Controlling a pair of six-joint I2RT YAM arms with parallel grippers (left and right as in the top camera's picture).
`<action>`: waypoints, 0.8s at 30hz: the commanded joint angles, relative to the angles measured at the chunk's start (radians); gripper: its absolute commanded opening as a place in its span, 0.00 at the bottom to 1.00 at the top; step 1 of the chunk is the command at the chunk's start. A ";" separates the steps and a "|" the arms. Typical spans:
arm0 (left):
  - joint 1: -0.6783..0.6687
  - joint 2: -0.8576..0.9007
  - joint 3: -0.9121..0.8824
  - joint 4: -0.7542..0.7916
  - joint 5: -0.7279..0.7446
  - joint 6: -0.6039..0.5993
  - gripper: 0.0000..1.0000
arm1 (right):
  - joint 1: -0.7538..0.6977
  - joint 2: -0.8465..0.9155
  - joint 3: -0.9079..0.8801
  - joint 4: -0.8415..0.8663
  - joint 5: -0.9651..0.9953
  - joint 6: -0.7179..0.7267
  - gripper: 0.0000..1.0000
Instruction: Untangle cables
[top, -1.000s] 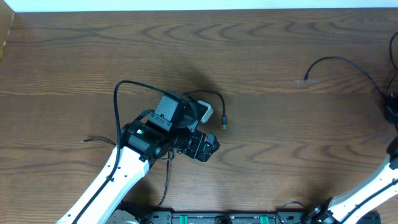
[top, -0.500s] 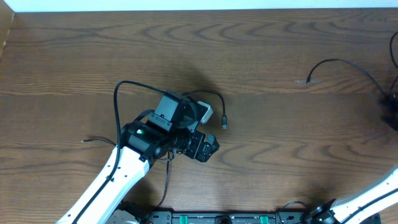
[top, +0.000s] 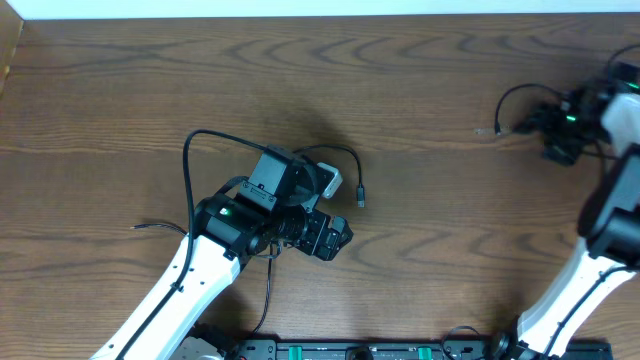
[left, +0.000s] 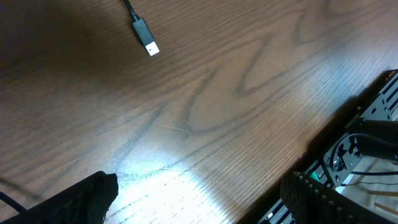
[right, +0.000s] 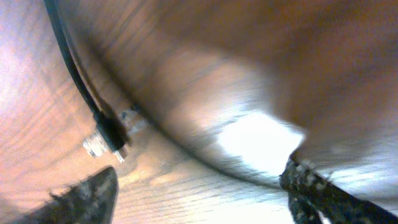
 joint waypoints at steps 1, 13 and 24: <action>-0.002 0.002 0.005 -0.003 0.016 -0.009 0.90 | 0.103 0.043 -0.026 0.005 0.227 -0.007 0.96; -0.002 0.002 0.005 -0.006 0.016 -0.009 0.90 | 0.167 0.043 -0.026 0.009 0.315 0.031 0.97; -0.002 0.002 0.005 -0.006 0.016 -0.009 0.90 | 0.180 0.043 -0.026 0.115 0.332 -0.016 0.77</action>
